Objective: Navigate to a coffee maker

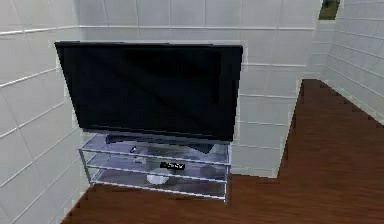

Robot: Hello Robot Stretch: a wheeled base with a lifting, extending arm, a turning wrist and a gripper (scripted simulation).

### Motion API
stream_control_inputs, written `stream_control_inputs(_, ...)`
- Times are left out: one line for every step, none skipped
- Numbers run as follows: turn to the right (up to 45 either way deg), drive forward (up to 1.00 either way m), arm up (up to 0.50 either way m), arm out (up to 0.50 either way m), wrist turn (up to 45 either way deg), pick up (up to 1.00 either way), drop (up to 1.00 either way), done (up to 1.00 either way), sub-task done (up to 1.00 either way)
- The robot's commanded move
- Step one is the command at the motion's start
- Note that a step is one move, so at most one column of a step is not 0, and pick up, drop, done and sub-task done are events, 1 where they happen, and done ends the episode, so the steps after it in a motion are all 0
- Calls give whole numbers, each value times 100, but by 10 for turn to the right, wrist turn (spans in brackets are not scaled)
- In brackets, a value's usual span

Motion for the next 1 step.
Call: stream_control_inputs(450, 0, 0, 0, 0, 0, 0, 0, 0)
